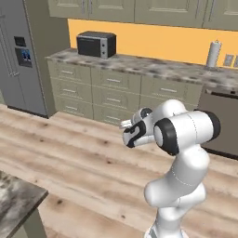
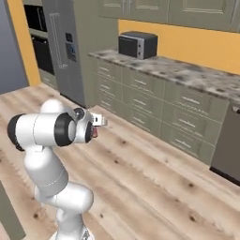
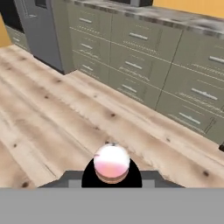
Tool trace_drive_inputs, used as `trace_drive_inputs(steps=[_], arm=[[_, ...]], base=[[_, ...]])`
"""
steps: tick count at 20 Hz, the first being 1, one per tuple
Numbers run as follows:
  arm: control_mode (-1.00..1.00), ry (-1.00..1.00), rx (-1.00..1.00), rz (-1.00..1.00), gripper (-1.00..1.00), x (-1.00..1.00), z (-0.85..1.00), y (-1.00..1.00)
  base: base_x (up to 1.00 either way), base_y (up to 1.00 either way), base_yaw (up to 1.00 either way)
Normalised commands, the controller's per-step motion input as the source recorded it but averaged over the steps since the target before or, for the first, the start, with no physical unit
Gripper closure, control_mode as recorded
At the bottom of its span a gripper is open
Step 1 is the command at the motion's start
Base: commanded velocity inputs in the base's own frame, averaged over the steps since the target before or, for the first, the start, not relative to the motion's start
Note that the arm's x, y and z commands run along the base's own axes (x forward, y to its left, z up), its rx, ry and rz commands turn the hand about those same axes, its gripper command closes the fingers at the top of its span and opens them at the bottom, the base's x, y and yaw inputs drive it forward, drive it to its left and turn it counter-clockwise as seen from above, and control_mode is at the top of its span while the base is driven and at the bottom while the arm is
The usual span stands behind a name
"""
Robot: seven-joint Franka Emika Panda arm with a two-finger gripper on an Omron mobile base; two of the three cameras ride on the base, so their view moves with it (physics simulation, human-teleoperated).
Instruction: Place the large bottle from the dining counter next to the other large bottle outside the sink, and place the small bottle from the dining counter next to the other small bottle inside the sink.
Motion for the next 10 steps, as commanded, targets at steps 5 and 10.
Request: trace_drive_inputs(steps=[5, 10], arm=[[1.00, 0.00, 0.00, 0.00, 1.00, 0.00, 0.00, 0.00], [1.00, 0.00, 0.00, 0.00, 1.00, 0.00, 0.00, 0.00]], base=[[1.00, 0.00, 0.35], [1.00, 0.00, 0.33]])
